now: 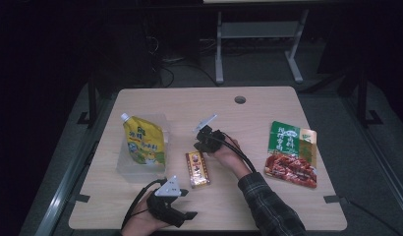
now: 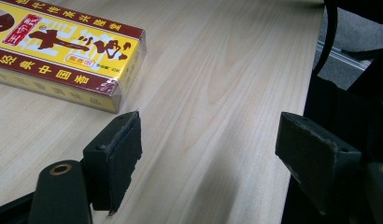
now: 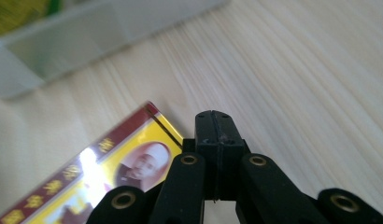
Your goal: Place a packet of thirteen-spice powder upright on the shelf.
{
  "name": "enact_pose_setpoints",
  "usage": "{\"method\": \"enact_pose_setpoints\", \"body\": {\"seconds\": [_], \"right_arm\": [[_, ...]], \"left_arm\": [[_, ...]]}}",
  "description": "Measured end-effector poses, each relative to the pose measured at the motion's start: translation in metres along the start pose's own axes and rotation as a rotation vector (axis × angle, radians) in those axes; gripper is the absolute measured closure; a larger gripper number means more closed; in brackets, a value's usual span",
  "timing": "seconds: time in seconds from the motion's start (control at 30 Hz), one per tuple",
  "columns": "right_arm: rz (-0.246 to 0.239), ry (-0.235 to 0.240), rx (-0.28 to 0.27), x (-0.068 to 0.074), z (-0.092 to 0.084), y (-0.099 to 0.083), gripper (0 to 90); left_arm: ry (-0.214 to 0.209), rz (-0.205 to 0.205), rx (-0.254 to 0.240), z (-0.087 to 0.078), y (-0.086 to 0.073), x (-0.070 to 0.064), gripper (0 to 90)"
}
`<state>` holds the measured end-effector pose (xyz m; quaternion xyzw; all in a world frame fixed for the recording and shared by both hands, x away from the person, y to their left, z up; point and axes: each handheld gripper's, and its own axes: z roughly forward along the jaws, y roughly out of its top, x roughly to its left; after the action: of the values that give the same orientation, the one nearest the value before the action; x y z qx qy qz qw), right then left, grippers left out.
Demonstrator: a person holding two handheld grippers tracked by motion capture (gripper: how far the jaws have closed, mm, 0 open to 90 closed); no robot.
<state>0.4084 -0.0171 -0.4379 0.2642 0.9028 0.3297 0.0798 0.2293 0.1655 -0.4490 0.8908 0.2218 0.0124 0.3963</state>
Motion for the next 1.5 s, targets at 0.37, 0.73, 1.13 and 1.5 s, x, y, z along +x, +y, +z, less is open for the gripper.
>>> {"method": "enact_pose_setpoints", "body": {"seconds": [0.37, 0.73, 1.13, 1.5], "right_arm": [[-0.137, 0.103, 0.022, 0.039, 0.027, 0.019, 90.0], [-0.109, 0.053, 0.049, 0.023, 0.006, -0.008, 90.0], [-0.037, 0.022, 0.060, 0.003, -0.039, -0.059, 90.0], [0.079, 0.007, -0.044, -0.002, -0.087, -0.092, 71.6]], "left_arm": [[0.004, -0.002, -0.006, -0.002, 0.000, 0.002, 22.3], [0.017, -0.011, -0.003, -0.001, 0.001, 0.004, 22.3], [0.037, -0.024, -0.006, 0.004, 0.005, 0.007, 21.3], [0.074, 0.018, -0.014, 0.021, 0.030, 0.013, 16.8]]}}
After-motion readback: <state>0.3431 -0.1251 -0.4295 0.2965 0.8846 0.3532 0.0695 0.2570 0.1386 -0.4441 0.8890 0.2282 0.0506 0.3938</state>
